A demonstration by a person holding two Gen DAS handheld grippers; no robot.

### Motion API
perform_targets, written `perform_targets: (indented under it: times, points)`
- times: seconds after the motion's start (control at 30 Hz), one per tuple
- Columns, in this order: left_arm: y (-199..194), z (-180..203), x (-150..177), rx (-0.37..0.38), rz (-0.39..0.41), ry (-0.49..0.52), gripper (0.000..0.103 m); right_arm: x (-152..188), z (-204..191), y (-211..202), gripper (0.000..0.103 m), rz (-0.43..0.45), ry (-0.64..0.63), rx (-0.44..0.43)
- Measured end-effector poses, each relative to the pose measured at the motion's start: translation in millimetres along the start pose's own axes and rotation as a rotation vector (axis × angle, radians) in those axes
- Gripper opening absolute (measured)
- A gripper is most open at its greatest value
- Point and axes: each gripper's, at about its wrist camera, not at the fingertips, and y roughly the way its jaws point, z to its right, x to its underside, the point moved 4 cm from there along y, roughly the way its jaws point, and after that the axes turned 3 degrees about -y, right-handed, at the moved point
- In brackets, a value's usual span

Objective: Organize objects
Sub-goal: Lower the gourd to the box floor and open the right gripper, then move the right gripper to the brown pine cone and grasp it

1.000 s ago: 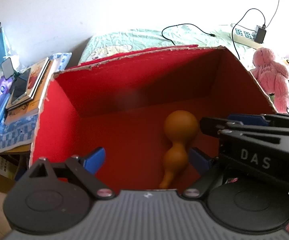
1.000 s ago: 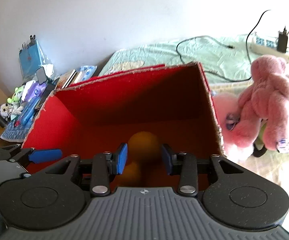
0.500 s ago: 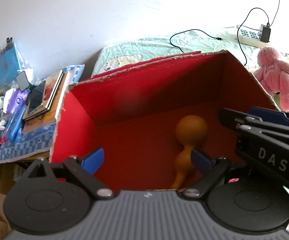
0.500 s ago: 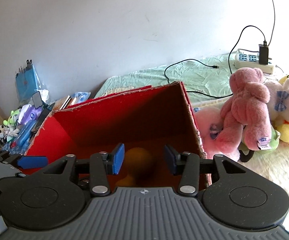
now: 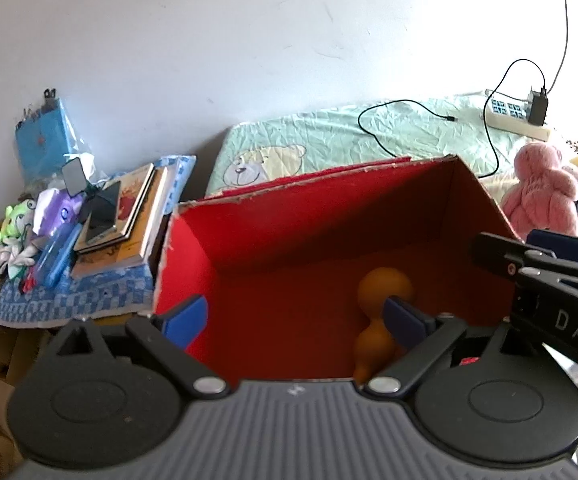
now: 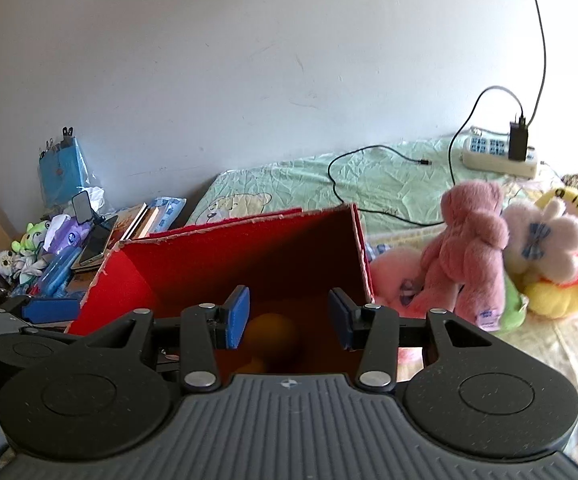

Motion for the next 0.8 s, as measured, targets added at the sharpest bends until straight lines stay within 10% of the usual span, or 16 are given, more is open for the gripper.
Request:
perform_targets:
  times: [0.8]
  points:
    - [-58.7, 1.6, 74.6, 0.284, -0.003, 0.085, 0.083, 74.1, 22.9, -68.5, 0.047, -0.104, 0.195, 0.043]
